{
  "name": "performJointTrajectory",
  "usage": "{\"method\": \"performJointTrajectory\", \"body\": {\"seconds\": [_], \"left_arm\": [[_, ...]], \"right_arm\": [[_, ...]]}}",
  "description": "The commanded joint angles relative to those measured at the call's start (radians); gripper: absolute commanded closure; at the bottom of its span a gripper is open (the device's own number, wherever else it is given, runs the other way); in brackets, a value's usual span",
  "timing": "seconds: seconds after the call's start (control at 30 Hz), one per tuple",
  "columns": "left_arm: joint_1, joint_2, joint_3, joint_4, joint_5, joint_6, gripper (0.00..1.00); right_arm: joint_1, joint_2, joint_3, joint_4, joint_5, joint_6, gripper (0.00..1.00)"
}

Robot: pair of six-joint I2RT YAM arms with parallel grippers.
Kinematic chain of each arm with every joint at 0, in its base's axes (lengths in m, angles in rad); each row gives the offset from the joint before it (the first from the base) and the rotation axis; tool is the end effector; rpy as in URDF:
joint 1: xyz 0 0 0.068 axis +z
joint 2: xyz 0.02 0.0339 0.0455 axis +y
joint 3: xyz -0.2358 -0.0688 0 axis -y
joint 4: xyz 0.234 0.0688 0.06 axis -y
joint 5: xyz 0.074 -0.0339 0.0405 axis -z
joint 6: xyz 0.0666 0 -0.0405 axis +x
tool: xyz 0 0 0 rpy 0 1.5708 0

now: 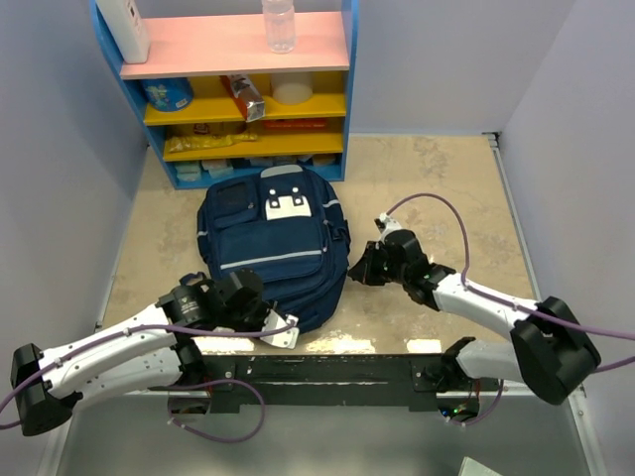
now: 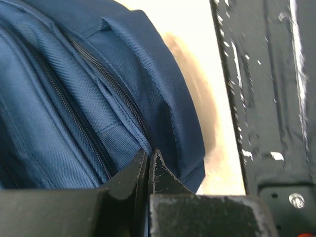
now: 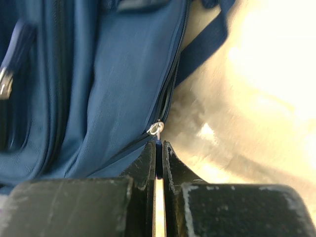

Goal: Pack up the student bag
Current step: Zip the student bag at the center of the board.

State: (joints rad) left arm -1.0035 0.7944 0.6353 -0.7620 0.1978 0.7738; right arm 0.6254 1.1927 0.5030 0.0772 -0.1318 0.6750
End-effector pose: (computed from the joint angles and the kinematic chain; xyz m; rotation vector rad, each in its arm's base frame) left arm 0.0855 -0.1585 0.1930 1.9911 1.5097 -0.3425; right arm 0.2107 0.1629 0.1495 -0.0219 2.3163 0.8497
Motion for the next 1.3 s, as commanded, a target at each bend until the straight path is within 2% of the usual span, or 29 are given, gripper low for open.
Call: {"method": "performJointTrajectory", "body": {"seconds": [0.0,0.17,0.5,0.63,0.77,0.87,0.9,1.03,1.07,1.1,1.17,1.23,1.27], "left_arm": [[0.002,0.023,0.038,-0.194,0.06,0.056,1.0],[0.002,0.042,0.058,-0.209,0.086,0.068,1.0],[0.002,0.039,0.064,-0.203,0.069,0.076,1.0],[0.002,0.048,0.089,-0.18,0.078,0.058,1.0],[-0.012,0.121,0.118,-0.113,0.095,0.029,1.0],[-0.072,0.202,0.185,-0.045,0.107,-0.017,1.0],[-0.119,0.224,0.205,-0.025,0.095,-0.037,1.0],[-0.191,0.366,0.378,0.061,0.032,-0.077,0.95],[-0.199,0.426,0.409,0.064,0.014,-0.076,0.93],[-0.204,0.455,0.438,0.066,-0.018,-0.077,0.83],[-0.204,0.514,0.506,0.067,-0.056,-0.087,0.72],[-0.199,0.526,0.544,0.082,-0.119,-0.132,0.47],[-0.196,0.522,0.552,0.09,-0.135,-0.145,0.26]], "right_arm": [[-0.049,0.088,0.1,0.064,0.032,-0.094,1.0],[-0.081,0.183,0.172,0.105,0.043,-0.129,1.0],[-0.099,0.435,0.445,0.121,0.075,-0.186,1.0],[-0.099,0.444,0.46,0.096,0.115,-0.201,1.0],[-0.104,0.421,0.463,0.061,0.121,-0.227,1.0],[-0.104,0.436,0.497,0.05,0.071,-0.232,0.93],[-0.104,0.458,0.532,0.027,0.057,-0.235,0.85],[-0.101,0.482,0.597,-0.013,0.026,-0.247,0.68],[-0.101,0.478,0.609,-0.034,0.04,-0.25,0.63],[-0.102,0.469,0.623,-0.074,0.064,-0.253,0.55],[-0.104,0.423,0.632,-0.125,0.107,-0.264,0.47],[-0.108,0.38,0.628,-0.178,0.17,-0.265,0.32],[-0.115,0.342,0.628,-0.197,0.185,-0.265,0.28]]}}
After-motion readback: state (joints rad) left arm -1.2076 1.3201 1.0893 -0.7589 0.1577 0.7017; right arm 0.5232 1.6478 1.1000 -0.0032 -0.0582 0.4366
